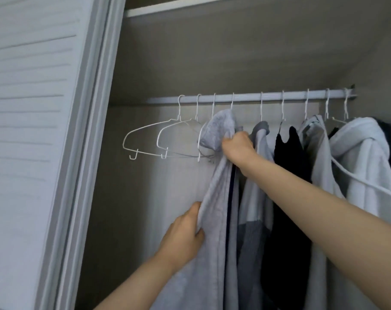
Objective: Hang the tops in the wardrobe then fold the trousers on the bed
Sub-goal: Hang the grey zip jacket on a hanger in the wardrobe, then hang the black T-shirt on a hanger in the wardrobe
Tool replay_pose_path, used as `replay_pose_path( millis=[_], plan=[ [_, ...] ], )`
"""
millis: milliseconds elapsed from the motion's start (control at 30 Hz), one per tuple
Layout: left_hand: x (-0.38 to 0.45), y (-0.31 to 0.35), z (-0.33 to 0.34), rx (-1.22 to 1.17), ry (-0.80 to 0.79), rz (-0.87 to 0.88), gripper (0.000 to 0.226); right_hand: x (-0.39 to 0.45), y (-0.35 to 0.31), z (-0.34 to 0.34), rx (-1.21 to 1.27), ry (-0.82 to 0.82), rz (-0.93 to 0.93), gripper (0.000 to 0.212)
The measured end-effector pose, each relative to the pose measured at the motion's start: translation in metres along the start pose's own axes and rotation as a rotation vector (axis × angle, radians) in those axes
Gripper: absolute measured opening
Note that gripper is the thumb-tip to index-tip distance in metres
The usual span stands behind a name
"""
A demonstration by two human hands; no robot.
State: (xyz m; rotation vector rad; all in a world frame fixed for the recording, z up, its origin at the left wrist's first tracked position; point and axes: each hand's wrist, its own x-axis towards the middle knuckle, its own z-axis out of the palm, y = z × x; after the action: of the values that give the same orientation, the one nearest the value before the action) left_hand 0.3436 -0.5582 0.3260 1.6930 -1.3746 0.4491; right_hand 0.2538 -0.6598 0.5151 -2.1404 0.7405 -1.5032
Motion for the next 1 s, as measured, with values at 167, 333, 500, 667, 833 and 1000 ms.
replay_pose_path(
  millis=[167,333,500,667,833,1000],
  plan=[
    [-0.051,0.002,-0.022,-0.031,0.030,-0.076,0.051,-0.060,0.015,-0.013,-0.049,-0.037,-0.214,0.038],
    [-0.120,0.014,-0.043,-0.005,0.001,-0.225,0.038,-0.146,0.025,-0.034,0.013,-0.280,-0.142,0.029],
    [-0.195,0.031,-0.061,-0.006,-0.001,-0.321,0.047,-0.249,0.035,-0.051,0.007,-0.422,-0.158,0.032],
    [-0.304,0.062,-0.092,0.083,0.099,-0.413,0.041,-0.356,0.040,-0.045,0.161,-0.569,-0.141,0.027],
    [-0.423,0.114,-0.112,0.155,0.258,-0.620,0.041,-0.454,0.046,-0.046,0.336,-0.828,-0.116,0.028],
    [-0.560,0.197,-0.101,0.257,0.465,-0.975,0.032,-0.562,0.049,-0.065,0.423,-1.058,-0.193,0.025]
  ],
)
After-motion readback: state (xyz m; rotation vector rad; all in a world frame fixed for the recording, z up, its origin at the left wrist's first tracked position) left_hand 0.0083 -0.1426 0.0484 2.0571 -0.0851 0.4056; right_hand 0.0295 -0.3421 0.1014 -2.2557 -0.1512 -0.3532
